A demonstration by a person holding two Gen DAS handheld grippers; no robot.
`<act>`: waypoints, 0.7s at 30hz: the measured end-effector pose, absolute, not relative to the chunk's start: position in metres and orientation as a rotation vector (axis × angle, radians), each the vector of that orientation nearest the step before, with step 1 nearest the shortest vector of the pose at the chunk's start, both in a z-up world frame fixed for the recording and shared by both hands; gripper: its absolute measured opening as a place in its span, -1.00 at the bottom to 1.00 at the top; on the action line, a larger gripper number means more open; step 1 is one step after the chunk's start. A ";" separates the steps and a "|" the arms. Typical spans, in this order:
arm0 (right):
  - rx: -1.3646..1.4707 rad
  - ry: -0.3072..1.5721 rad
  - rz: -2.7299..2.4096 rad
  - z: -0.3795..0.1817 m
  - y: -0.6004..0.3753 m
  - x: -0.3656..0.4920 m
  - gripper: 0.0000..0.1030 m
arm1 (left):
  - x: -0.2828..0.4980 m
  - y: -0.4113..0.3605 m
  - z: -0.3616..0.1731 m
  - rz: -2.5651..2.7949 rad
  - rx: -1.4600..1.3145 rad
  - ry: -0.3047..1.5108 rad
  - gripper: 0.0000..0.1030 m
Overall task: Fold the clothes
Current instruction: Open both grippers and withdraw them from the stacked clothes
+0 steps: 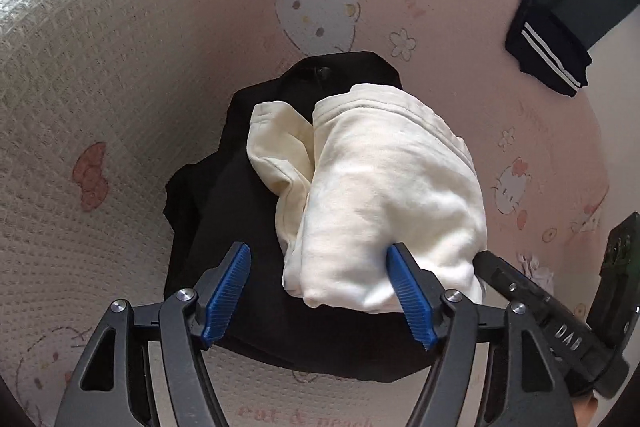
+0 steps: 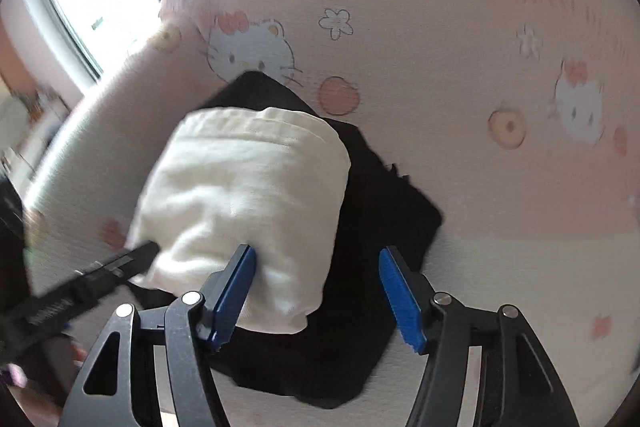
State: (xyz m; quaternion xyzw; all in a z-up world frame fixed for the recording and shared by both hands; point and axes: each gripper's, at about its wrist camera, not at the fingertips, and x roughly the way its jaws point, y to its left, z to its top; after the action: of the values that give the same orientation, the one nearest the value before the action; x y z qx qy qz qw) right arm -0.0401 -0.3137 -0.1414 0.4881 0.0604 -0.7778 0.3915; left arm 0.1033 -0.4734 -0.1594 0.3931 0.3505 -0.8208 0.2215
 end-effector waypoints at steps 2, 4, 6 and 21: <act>1.239 0.094 -1.966 -0.137 -0.306 -0.037 0.24 | 0.112 -0.464 -0.146 -2.309 1.026 0.917 0.36; 1.203 0.069 -1.974 -0.127 -0.298 -0.030 0.31 | 0.126 -0.449 -0.126 -2.377 0.917 0.830 0.36; 1.177 0.111 -2.012 -0.114 -0.288 -0.019 0.38 | 0.146 -0.426 -0.097 -2.464 0.740 0.738 0.37; 0.863 0.268 -2.142 -0.009 -0.178 0.080 0.73 | 0.205 -0.302 -0.017 -2.483 0.600 0.323 0.63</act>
State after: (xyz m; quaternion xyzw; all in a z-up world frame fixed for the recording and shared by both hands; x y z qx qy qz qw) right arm 0.0797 -0.1783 -0.0089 0.3407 0.1060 -0.8457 0.3969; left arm 0.2046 -0.3020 -0.0168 0.2237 0.1203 -0.9258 0.2798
